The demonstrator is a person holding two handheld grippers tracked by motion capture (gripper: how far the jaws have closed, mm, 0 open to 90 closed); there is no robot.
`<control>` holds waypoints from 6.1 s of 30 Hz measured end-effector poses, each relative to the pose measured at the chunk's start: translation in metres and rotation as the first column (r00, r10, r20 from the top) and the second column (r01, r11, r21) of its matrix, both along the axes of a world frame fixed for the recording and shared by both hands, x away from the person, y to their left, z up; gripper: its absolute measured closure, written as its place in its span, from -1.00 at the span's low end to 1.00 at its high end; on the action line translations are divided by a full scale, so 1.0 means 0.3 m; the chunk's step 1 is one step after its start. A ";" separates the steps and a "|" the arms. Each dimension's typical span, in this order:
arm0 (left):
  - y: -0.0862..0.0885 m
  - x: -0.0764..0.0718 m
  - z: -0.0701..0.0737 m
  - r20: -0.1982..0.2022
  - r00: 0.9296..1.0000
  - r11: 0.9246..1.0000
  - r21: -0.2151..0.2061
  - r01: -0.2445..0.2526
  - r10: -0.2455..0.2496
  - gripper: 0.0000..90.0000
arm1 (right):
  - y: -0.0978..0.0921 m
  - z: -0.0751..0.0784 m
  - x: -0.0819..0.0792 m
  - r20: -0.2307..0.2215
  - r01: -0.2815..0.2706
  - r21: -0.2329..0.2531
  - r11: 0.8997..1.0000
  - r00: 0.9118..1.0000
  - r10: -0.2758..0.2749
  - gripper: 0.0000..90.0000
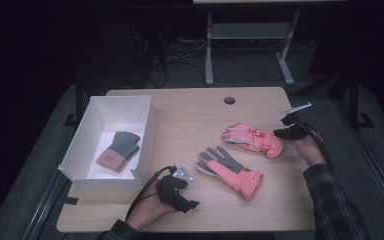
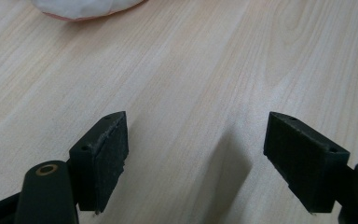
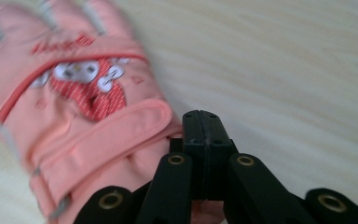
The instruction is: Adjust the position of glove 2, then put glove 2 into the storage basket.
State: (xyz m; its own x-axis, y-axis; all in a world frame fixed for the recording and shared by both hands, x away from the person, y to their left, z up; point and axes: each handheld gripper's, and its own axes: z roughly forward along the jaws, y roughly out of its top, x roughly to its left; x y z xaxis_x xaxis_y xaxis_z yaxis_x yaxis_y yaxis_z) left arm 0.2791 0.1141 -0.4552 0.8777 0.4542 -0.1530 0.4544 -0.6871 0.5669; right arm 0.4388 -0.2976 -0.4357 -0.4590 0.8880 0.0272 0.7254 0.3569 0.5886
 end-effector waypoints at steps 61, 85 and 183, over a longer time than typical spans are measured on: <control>0.018 0.007 0.018 0.036 0.999 0.999 -0.039 -0.008 0.009 -0.63 | 0.128 0.095 -0.141 0.059 -0.238 0.168 0.957 0.971 0.231 0.98; 0.022 0.007 0.022 0.044 0.999 0.999 -0.048 -0.017 0.019 -0.63 | 0.344 0.253 -0.321 0.046 -0.545 0.163 0.822 0.837 0.546 0.97; -0.051 0.179 0.046 -0.034 0.998 0.990 -0.128 -0.059 0.055 0.99 | 0.521 -0.069 -0.584 -0.025 -0.644 0.200 0.738 0.750 0.661 1.00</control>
